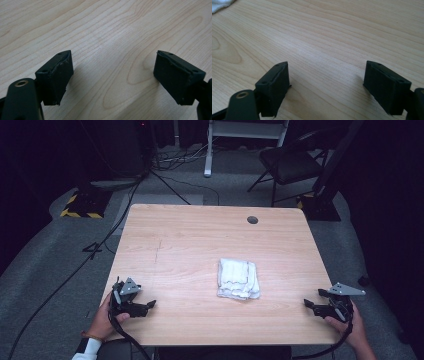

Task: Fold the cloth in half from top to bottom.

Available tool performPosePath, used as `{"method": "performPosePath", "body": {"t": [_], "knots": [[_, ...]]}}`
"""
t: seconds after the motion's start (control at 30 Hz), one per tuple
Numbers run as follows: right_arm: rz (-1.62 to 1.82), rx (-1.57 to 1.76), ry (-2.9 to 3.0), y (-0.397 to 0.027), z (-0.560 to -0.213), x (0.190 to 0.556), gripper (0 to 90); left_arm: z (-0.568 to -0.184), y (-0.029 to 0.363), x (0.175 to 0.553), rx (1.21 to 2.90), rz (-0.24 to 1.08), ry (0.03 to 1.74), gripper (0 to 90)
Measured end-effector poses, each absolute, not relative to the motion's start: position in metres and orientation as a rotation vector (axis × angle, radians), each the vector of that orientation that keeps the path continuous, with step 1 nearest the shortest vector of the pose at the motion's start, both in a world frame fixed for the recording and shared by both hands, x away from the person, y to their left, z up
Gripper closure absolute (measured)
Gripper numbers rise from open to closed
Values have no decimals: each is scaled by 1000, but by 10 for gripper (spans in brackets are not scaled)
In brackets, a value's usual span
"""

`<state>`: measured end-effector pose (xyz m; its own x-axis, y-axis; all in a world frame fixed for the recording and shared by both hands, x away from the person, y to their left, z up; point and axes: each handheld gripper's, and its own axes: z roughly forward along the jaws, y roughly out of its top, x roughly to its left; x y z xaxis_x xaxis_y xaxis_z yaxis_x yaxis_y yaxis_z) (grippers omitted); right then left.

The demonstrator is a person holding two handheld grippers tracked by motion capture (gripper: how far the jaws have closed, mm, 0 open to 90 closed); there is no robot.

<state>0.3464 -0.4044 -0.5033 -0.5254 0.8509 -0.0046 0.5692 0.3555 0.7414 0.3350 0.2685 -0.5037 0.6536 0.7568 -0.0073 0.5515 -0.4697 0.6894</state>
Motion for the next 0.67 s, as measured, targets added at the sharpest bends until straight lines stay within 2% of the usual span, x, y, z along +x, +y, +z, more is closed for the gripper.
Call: {"method": "performPosePath", "body": {"t": [0.67], "knots": [[988, 1241, 2235, -405, -503, 347, 207, -504, 268, 335, 2194, 391, 1014, 162]]}}
